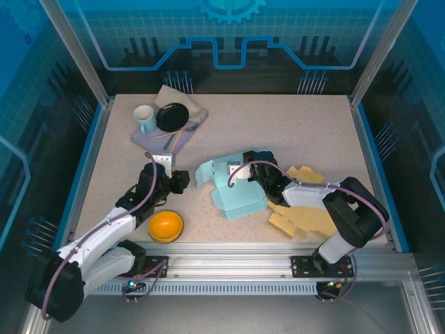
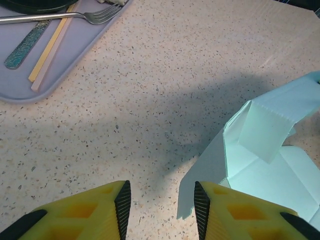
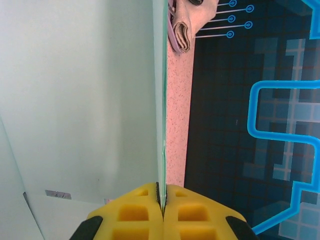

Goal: Fold the paper box

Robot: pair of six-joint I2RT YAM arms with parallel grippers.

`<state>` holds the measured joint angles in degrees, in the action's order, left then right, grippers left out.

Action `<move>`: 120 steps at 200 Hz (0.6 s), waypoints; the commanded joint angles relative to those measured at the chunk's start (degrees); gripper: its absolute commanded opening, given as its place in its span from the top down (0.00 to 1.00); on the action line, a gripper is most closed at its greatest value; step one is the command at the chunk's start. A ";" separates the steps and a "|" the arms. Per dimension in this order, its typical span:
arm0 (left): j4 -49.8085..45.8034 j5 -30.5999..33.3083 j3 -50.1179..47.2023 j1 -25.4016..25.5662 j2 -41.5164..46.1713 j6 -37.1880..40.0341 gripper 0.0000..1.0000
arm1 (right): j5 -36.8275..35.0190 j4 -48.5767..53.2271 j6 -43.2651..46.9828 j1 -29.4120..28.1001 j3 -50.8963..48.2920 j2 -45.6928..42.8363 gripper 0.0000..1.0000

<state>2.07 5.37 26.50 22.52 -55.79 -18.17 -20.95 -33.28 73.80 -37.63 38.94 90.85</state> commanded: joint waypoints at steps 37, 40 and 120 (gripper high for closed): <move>2.94 -1.84 2.82 -0.02 -8.85 2.25 0.59 | 1.92 -3.98 2.51 -0.70 -2.76 -0.83 1.00; 2.90 -2.31 3.07 0.05 -9.30 2.41 0.59 | 1.87 -4.32 2.83 -0.68 -2.87 -0.73 1.00; 5.85 -6.94 3.91 1.83 -15.14 4.34 0.60 | -1.01 -13.65 4.78 -2.12 -5.36 4.28 1.00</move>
<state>5.52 1.63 28.40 23.03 -70.26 -16.03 -21.21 -45.08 78.52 -38.76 34.68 94.24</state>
